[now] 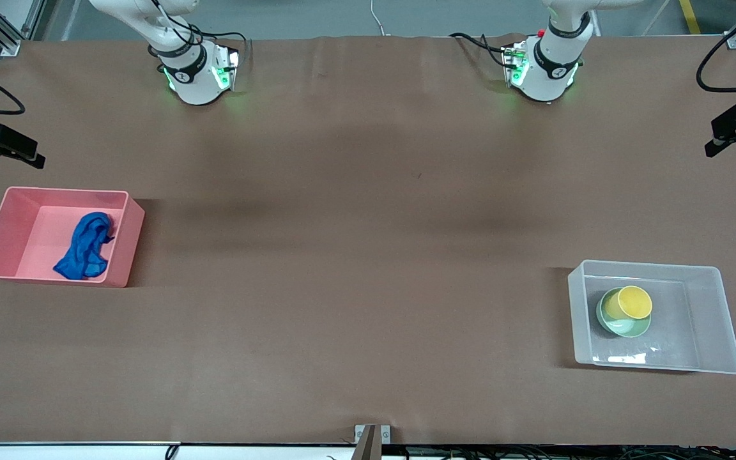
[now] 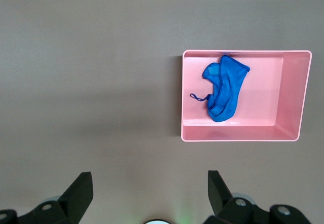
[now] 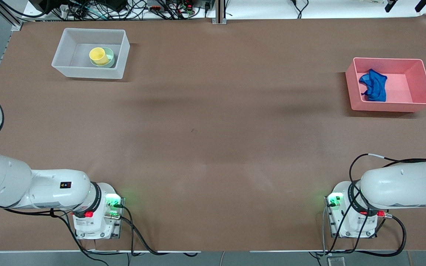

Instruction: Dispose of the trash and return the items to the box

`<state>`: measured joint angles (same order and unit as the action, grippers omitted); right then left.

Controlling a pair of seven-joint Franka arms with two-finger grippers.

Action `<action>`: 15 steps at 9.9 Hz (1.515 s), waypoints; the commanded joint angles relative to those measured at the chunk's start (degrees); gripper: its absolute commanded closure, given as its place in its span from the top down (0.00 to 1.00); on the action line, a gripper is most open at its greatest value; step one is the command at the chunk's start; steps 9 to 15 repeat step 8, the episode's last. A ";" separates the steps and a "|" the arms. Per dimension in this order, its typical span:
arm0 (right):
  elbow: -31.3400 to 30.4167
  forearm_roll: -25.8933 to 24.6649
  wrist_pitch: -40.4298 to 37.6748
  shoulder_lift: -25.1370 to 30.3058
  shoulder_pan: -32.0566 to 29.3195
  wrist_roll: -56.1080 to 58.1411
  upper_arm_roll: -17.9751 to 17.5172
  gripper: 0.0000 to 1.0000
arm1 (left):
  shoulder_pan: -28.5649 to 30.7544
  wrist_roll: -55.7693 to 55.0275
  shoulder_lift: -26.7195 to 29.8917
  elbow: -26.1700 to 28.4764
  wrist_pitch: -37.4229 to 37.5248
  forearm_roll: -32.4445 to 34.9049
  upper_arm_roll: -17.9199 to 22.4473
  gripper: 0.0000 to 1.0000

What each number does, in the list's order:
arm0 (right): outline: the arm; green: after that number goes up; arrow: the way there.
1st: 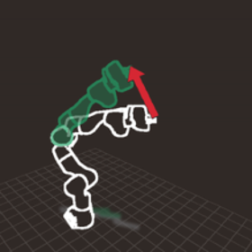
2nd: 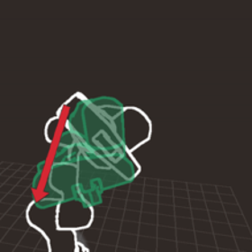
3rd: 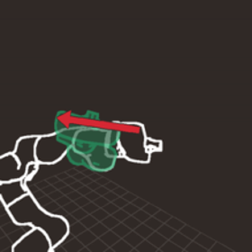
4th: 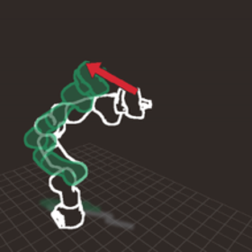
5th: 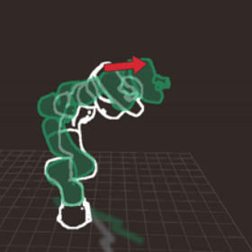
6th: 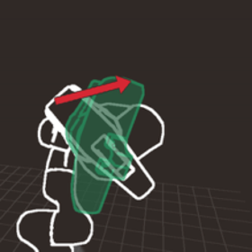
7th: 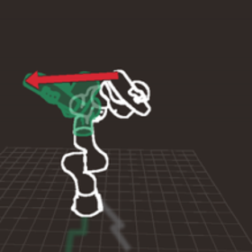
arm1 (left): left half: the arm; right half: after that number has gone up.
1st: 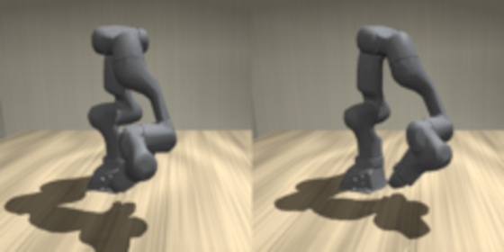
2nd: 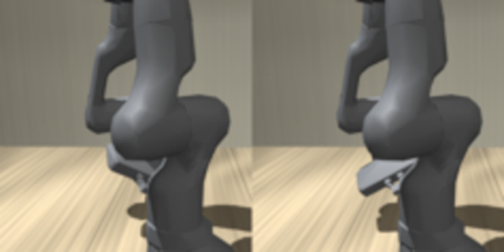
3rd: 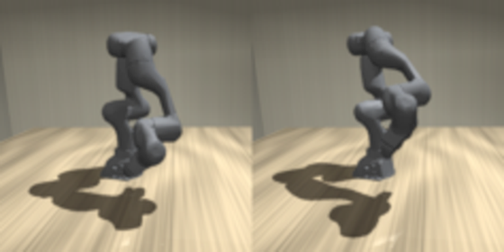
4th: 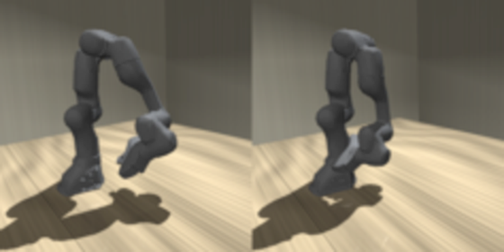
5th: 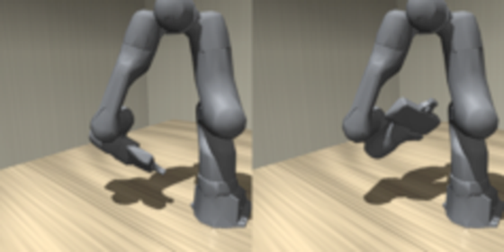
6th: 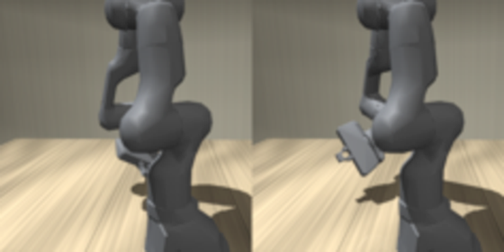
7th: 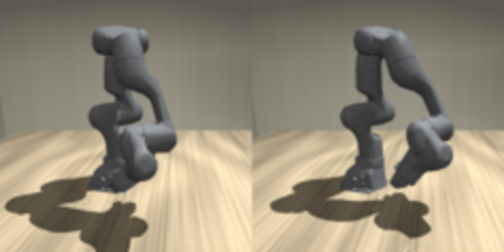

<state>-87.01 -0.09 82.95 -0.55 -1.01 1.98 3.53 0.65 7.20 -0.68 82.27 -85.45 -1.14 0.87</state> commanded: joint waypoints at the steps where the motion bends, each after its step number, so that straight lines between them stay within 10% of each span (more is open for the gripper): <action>1: -1.24 0.09 0.55 1.07 -0.49 0.75 -0.19 1.00 | -1.44 -4.73 -1.79 0.78 1.34 1.14 0.62 1.00; 15: -1.32 0.09 0.46 1.07 -0.49 0.75 -0.11 1.00 | -2.32 -4.92 0.23 4.75 -0.77 1.75 0.89 1.00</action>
